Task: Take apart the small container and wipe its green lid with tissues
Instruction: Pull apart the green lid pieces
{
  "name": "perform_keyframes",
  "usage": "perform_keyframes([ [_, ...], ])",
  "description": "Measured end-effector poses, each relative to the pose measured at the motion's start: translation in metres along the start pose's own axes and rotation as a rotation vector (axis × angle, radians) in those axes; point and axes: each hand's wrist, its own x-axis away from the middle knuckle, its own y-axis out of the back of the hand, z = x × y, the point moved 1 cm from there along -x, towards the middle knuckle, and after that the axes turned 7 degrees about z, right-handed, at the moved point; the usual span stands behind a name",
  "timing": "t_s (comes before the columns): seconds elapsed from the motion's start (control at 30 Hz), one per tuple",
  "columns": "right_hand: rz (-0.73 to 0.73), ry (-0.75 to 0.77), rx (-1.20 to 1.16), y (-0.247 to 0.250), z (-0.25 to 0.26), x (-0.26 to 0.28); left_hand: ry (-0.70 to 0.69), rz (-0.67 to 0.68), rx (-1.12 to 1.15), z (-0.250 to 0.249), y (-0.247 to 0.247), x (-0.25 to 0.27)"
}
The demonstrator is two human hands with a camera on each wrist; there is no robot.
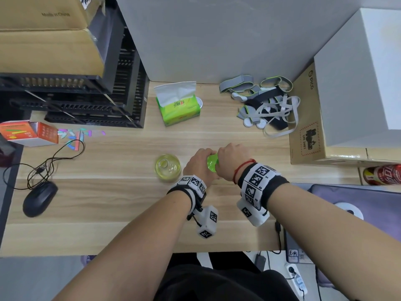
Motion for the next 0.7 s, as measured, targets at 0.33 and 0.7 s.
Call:
perform_keyframes([
  [0.33, 0.045, -0.043, -0.143, -0.001, 0.003, -0.008, -0.016, -0.004, -0.005, -0.001, 0.000, 0.001],
  [0.7, 0.195, -0.115, -0.328, 0.007, -0.007, -0.007, 0.040, 0.309, -0.345, -0.021, 0.037, -0.013],
])
